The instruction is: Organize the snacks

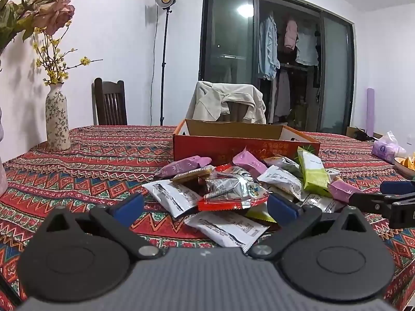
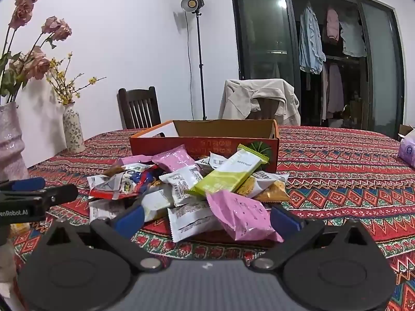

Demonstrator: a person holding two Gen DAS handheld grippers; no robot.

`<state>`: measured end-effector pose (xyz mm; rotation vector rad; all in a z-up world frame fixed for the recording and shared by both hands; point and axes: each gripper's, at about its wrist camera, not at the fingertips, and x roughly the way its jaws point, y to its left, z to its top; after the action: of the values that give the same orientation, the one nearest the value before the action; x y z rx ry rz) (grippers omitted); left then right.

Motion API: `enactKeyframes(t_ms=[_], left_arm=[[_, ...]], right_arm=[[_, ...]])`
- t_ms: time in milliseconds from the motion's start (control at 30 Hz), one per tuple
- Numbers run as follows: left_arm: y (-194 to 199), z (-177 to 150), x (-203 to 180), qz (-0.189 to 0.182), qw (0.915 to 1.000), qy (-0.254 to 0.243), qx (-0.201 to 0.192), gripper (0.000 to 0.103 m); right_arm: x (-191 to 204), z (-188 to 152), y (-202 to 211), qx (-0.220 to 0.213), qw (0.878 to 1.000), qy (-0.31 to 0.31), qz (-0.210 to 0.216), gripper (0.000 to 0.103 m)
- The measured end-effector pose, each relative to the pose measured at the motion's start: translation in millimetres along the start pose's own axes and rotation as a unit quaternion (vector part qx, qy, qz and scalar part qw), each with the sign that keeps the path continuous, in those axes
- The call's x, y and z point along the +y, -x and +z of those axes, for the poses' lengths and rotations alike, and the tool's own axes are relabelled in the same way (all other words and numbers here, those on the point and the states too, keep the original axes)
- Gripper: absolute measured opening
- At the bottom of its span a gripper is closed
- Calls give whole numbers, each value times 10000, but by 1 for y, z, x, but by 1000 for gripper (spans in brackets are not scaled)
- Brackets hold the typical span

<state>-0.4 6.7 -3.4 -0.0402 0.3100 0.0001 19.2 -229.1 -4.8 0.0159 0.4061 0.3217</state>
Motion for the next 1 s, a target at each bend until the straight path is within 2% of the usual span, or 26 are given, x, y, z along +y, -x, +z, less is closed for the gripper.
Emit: enactKeyframes(t_ms=[1000], left_arm=[[-4, -3, 3, 73, 9998, 105, 160, 103]], right_arm=[[-5, -4, -5, 126, 9999, -90, -35, 103]])
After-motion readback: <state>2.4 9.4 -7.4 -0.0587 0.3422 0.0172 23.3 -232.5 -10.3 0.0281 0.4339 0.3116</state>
